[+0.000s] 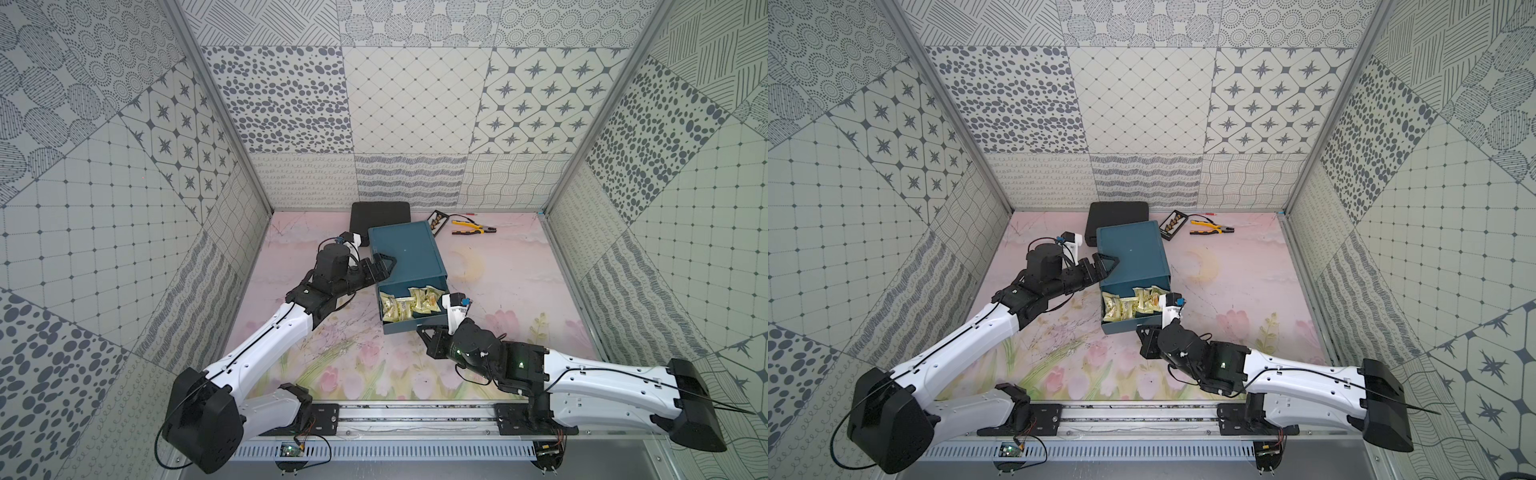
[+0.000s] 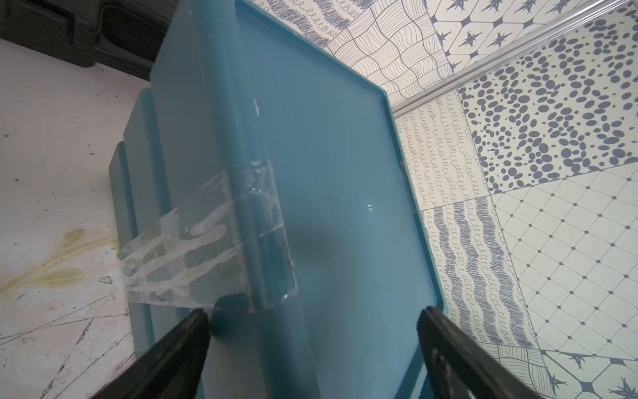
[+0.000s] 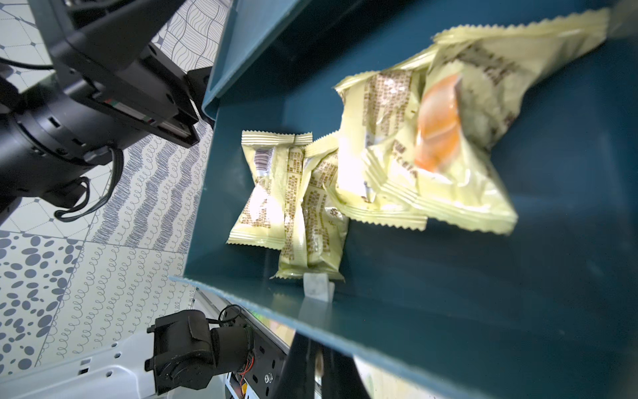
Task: Take the cookies out of the drawer
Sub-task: Open the drawer in the storage box.
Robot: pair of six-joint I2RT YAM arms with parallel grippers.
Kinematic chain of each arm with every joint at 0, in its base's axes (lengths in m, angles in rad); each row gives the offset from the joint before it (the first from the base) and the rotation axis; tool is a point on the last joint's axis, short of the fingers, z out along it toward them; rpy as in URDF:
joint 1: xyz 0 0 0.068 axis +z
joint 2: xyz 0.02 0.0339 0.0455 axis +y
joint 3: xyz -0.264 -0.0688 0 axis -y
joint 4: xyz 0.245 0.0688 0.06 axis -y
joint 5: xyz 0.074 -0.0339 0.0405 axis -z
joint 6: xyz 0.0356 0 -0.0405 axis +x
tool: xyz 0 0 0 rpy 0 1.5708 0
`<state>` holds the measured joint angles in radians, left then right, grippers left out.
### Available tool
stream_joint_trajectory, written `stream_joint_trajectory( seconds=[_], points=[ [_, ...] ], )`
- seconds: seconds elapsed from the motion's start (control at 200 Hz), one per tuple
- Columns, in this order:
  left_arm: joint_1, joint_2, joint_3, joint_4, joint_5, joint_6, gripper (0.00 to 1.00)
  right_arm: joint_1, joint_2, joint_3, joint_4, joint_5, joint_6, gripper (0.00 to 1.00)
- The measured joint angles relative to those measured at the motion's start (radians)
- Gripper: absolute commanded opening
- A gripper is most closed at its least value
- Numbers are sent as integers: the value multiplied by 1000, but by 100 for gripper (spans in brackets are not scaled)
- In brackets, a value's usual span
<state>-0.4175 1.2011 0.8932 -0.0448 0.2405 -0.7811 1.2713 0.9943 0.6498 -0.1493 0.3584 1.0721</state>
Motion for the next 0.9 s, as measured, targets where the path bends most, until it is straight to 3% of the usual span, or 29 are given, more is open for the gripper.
stream_joint_trajectory(
  seconds=[0.22, 0.37, 0.585, 0.901],
  points=[
    [0, 1, 0, 0, 0, 0, 98, 53, -6, 1, -31, 44, 21, 0],
    [0, 3, 1, 0, 0, 0, 98, 68, -6, 1, -40, 63, 27, 13],
    [0, 2, 7, 0, -1, 1, 98, 91, -8, 7, -69, 100, 42, 56],
    [0, -58, 13, -2, -43, 26, 98, 109, -71, 87, -308, 231, 90, 64]
  ],
)
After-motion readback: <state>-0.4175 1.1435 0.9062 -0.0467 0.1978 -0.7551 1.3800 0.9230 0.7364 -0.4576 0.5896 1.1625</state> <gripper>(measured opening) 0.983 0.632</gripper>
